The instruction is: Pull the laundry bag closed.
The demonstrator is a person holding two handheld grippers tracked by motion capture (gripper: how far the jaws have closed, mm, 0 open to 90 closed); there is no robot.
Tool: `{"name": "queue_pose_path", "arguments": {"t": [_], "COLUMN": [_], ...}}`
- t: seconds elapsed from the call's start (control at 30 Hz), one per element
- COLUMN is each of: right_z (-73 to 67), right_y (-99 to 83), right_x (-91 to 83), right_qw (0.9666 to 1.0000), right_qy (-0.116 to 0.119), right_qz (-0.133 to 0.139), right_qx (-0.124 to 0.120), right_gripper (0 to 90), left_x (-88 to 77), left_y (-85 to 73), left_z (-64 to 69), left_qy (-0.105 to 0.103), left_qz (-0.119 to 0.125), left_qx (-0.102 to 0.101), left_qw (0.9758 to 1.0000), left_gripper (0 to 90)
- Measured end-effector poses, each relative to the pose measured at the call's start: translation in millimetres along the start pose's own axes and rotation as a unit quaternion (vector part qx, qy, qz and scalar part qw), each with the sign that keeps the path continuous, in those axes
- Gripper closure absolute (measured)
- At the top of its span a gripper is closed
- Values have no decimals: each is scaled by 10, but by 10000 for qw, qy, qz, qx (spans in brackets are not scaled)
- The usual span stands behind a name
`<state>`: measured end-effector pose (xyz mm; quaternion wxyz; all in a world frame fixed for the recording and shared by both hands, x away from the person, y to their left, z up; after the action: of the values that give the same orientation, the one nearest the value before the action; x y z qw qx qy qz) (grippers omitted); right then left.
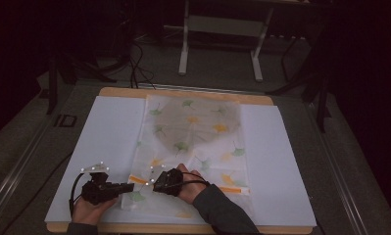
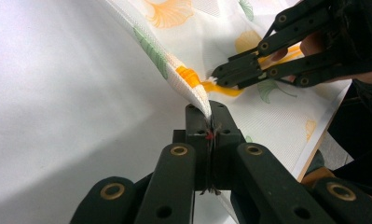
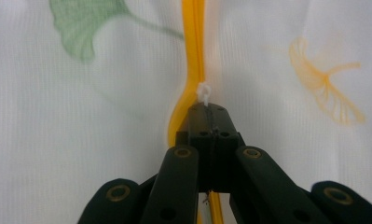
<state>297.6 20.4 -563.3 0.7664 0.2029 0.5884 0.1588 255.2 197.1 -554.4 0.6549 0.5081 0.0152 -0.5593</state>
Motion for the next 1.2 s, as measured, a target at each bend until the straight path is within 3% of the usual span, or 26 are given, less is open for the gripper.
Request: {"name": "queue_pose_path", "arguments": {"t": [0.47,1.2], "right_z": [107,163], "right_y": [-318,-559], "right_x": [-176,-318], "right_qw": [9990,9986], "right_qy": [-279,-305], "right_qz": [-337,-432], "right_qx": [-58,21], "right_gripper": [900,900], "left_x": [-23,-41], "left_y": [-2,-2], "left_z": [-19,-29], "left_qy": [-21,-10], "left_qz": [45,66], "left_qx": [-45,-63], "left_qw": [10000,10000], "left_gripper": [886,885]}}
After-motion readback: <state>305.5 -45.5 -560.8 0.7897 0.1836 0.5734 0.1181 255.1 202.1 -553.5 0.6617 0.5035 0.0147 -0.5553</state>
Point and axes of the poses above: each handheld gripper's, and its own axes: x roughly forward along the jaws, y roughly out of its top, z roughly to its right, the point moved 5 cm from there along x, roughly forward along the jaws
